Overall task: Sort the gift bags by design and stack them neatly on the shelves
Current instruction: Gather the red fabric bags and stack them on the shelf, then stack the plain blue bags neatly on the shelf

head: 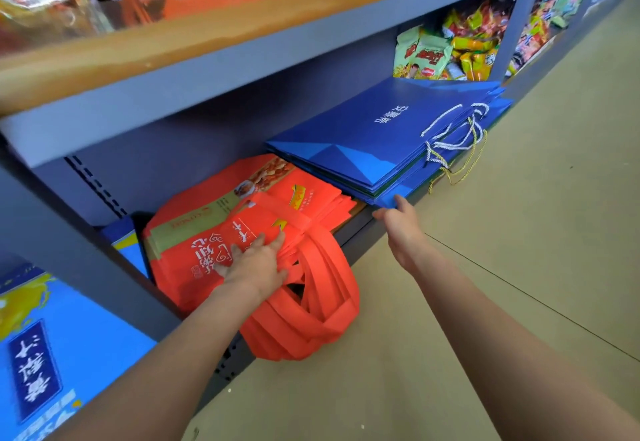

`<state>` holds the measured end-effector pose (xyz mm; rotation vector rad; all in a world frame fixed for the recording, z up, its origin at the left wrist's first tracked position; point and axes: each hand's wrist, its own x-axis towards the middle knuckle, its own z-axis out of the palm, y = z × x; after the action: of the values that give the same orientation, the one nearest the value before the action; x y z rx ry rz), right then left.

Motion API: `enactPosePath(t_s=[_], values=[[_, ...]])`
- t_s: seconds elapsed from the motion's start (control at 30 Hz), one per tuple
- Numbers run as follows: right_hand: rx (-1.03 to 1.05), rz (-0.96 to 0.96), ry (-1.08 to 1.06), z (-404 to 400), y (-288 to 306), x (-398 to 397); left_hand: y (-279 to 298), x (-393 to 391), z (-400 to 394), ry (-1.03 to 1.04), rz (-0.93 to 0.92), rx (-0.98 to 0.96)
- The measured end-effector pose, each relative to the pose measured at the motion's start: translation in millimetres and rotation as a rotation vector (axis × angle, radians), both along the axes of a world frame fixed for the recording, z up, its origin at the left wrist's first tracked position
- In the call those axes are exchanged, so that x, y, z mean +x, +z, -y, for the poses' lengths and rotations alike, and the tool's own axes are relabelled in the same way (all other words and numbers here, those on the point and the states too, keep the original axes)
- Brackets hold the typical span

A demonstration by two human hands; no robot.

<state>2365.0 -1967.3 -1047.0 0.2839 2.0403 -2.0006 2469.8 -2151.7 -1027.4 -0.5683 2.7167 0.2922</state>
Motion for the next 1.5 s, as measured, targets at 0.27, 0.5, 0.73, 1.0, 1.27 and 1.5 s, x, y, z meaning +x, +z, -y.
enactPosePath(t_s=[0.27, 0.5, 0.73, 1.0, 1.27, 1.5], values=[[-0.053, -0.158, 0.020, 17.9, 36.6, -5.3, -3.8, -2.6, -0.7, 0.028, 0.001, 0.000], [0.157, -0.239, 0.189, 15.1, 15.7, 26.8, -7.9, 27.3, -6.0, -0.099, -0.302, -0.102], [0.380, -0.712, 0.259, 44.6, 31.7, 96.9, 1.4, 148.5, 50.6, -0.703, -0.785, -0.191], [0.555, -1.388, 0.523, 135.8, 53.1, 227.0, 9.8, 298.1, 172.7, -0.274, -0.454, -0.269], [1.208, -0.859, 1.442, 243.1, 24.1, 272.4, -2.7, 325.4, 183.1, 0.219, 0.017, 0.236], [0.903, -0.876, 1.283, 246.2, 33.9, 258.6, 13.3, 317.3, 193.1, 0.074, -0.091, 0.132]])
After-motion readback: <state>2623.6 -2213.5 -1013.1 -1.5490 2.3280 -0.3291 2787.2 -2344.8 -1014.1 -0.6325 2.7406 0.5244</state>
